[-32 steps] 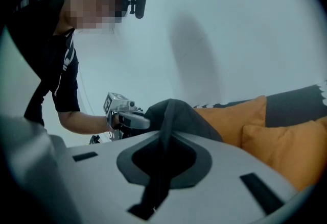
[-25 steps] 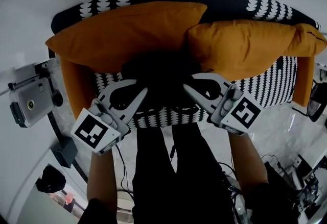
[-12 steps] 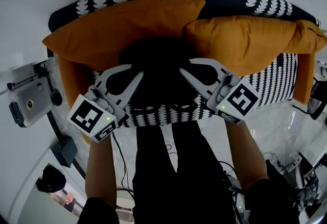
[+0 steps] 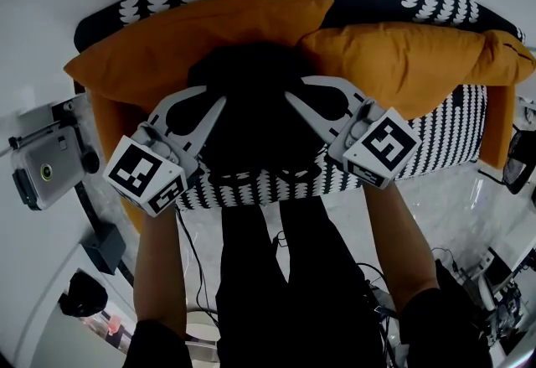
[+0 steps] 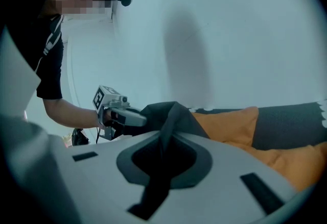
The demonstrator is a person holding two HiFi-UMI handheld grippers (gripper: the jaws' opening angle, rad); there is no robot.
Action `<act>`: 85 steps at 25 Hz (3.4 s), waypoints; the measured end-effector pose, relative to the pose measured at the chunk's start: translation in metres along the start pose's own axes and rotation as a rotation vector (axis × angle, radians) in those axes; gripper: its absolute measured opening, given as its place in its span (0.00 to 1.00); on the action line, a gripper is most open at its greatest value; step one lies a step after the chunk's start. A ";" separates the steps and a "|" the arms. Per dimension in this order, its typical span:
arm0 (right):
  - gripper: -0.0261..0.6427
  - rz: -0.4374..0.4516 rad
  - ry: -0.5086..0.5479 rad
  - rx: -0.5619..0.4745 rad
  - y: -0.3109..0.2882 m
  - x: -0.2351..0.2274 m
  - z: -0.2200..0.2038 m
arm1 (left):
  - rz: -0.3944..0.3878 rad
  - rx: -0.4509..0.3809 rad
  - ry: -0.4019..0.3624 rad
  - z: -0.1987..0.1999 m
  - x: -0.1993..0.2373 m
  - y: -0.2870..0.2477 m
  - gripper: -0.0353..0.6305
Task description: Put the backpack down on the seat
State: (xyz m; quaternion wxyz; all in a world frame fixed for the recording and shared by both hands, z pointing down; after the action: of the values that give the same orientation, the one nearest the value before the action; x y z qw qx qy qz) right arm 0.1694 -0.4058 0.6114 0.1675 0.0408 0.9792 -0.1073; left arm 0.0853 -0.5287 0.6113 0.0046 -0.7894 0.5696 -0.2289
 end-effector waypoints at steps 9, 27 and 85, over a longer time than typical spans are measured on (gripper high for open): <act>0.08 -0.009 0.003 -0.003 -0.006 -0.010 -0.002 | 0.014 -0.012 0.015 -0.003 0.011 -0.007 0.11; 0.09 -0.031 -0.001 0.029 0.000 -0.003 -0.002 | 0.086 -0.057 0.026 -0.008 0.019 0.012 0.20; 0.08 0.399 0.131 -0.306 0.163 0.258 0.240 | -0.115 -0.248 -0.287 0.183 -0.312 0.157 0.09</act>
State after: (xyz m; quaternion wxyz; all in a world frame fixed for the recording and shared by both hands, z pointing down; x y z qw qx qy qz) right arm 0.0225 -0.2892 0.2711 0.1257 0.2142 0.9654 0.0799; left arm -0.0656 -0.3488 0.2943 -0.0244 -0.8396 0.5410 -0.0422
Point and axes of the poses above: the fingertips, and each gripper's own axes: y backward along the fingers, x to its left, z out of its top, the point moved 4 cm from there along y, backward along the fingers, and after that the axes turned 8 degrees about -x, right-handed, at the moved point
